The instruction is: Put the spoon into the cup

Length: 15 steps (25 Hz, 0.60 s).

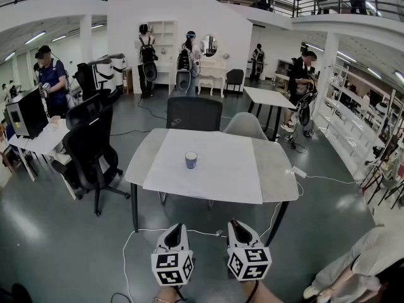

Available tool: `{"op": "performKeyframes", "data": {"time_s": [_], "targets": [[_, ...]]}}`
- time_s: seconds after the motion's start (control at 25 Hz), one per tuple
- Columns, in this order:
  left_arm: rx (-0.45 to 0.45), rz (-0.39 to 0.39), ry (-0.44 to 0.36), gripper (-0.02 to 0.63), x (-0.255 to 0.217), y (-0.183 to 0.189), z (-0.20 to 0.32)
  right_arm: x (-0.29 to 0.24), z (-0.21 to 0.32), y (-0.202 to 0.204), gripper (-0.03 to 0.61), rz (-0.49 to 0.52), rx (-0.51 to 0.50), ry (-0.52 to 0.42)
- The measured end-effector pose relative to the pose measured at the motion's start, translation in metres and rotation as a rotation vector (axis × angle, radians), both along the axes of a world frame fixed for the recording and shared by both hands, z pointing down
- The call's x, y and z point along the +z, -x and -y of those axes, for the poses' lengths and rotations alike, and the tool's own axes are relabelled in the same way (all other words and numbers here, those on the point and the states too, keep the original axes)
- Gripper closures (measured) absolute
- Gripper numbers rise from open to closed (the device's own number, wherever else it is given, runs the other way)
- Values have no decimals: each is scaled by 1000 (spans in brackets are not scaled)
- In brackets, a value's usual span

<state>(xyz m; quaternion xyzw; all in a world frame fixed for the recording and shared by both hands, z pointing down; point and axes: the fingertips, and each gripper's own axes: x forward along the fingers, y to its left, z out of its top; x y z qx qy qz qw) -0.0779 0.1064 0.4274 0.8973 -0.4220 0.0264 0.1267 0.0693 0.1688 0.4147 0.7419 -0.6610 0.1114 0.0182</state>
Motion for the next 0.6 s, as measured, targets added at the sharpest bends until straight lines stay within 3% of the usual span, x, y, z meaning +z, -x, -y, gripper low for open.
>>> {"op": "performKeyframes", "data": {"time_s": [0.6], "targets": [[50,5,35,596,16,21,21,14,5,16,518,60,78,3]]}}
